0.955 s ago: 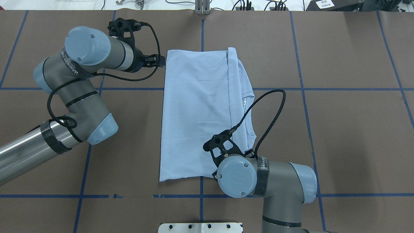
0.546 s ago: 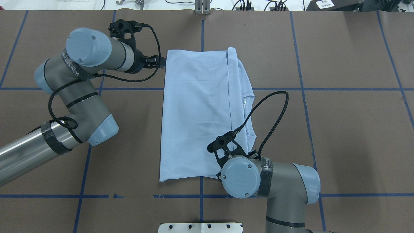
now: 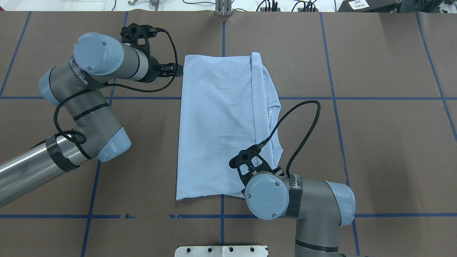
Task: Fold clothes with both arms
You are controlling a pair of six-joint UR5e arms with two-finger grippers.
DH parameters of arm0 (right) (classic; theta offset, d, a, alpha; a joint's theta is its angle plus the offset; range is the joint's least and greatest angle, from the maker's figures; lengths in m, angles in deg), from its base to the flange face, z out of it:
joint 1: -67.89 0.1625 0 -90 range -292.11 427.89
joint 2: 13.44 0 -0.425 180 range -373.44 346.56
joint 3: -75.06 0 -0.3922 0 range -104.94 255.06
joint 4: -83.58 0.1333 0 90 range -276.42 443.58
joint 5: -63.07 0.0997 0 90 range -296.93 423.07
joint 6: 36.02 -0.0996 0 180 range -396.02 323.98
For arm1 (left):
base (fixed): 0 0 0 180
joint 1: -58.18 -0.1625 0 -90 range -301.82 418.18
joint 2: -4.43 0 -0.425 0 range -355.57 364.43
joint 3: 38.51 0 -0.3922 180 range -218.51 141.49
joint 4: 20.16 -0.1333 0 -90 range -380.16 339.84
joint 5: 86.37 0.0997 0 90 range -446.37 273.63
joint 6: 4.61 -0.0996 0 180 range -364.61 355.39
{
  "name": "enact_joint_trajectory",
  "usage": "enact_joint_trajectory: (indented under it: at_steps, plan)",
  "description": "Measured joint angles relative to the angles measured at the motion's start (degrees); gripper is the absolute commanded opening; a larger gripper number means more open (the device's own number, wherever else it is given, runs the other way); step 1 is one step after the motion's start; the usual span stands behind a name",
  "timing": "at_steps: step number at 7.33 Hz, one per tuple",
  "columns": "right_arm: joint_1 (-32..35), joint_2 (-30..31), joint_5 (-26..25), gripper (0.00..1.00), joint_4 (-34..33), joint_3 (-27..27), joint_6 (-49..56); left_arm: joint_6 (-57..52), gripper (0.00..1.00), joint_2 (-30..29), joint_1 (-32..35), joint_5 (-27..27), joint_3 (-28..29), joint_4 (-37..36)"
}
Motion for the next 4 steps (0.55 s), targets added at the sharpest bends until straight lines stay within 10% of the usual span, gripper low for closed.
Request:
enact_joint_trajectory:
  at_steps: [2,4]
  plan:
    - [-0.1,0.5,0.0,0.21,0.0,0.7,0.0,-0.1,1.0,0.0,0.0,0.0,0.0,0.0]
    - [-0.2,0.6,-0.1,0.6,0.0,0.8,0.0,-0.1,1.0,0.1,0.0,0.0,0.0,0.0]
